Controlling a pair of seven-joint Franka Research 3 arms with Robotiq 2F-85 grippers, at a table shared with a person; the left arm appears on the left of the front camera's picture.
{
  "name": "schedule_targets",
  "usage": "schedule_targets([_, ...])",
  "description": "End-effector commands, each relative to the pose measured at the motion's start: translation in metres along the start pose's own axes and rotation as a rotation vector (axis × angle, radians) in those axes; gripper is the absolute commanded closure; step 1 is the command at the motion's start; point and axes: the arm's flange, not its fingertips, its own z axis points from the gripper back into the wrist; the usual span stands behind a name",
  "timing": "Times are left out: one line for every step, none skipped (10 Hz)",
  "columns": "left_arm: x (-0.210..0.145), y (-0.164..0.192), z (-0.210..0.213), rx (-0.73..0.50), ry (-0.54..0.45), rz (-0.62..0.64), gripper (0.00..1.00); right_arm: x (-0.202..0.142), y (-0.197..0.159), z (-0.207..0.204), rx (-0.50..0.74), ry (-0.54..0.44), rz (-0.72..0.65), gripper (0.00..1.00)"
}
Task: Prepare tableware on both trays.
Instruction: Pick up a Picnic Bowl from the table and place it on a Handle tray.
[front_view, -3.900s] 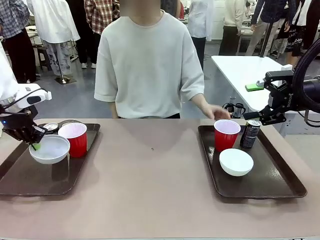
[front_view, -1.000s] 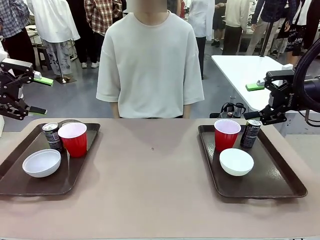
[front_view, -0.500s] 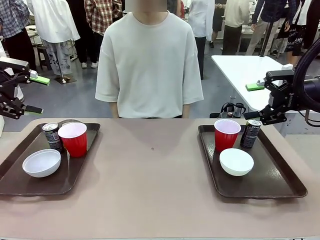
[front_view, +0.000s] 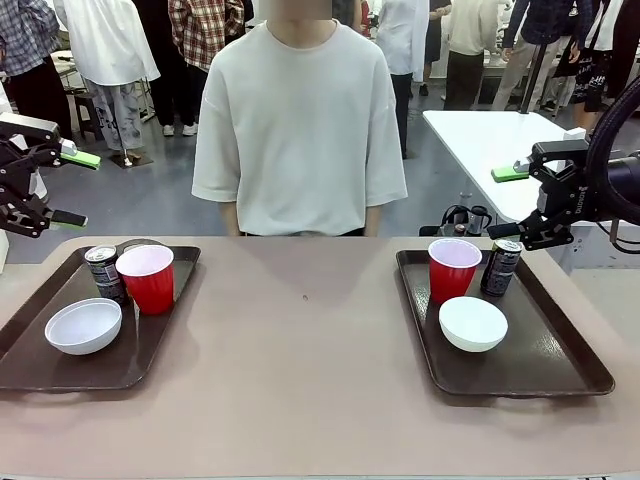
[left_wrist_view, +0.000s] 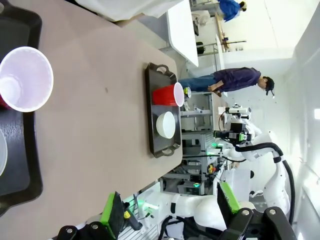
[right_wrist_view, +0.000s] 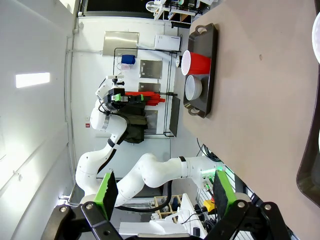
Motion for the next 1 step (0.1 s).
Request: schedule_targets([0.0007,0.0005,-0.0009,-0.024,-0.003,-0.023,0.0,-0.0006,-0.0005,0.0012,-0.006,0.014,0.011,0.0])
